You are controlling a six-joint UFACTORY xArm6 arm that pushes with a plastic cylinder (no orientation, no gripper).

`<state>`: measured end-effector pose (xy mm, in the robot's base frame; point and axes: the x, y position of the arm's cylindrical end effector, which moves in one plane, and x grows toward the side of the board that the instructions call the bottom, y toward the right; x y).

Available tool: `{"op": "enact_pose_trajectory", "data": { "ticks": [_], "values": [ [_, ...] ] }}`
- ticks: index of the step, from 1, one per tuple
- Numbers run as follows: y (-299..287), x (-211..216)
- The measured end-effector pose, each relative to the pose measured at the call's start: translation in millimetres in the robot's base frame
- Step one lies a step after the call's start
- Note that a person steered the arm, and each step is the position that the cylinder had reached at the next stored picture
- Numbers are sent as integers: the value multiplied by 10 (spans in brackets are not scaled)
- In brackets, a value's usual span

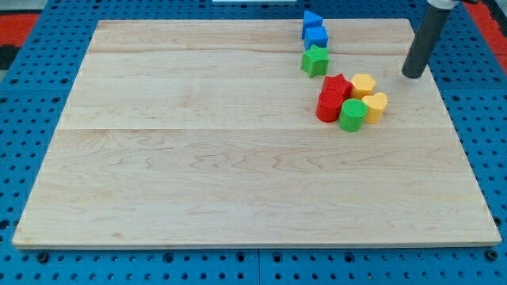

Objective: Push the yellow hexagon along with the red star slightly left

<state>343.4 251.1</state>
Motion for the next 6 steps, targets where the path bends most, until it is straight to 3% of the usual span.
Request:
{"op": "enact_pose_trajectory", "data": {
  "ticks": [2, 6],
  "values": [
    [-100, 286],
    [-442, 313]
  ]
}}
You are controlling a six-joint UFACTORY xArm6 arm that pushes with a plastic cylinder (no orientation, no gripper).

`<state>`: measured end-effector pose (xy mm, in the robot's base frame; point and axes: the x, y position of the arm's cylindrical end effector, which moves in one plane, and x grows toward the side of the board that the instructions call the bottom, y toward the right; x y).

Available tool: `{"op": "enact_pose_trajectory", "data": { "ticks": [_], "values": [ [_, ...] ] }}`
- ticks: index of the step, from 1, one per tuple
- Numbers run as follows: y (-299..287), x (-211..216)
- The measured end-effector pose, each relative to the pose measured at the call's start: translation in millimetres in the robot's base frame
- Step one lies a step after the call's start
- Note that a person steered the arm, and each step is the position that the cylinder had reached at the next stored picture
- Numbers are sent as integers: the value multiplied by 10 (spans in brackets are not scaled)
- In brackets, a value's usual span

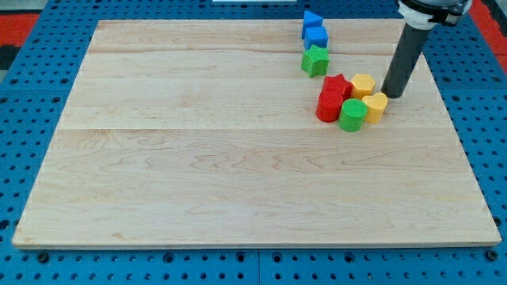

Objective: Push the yellow hexagon along with the red star slightly left

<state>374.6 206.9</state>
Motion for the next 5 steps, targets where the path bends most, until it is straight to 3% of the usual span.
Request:
{"op": "enact_pose_trajectory", "data": {
  "ticks": [5],
  "values": [
    [-221, 12]
  ]
}}
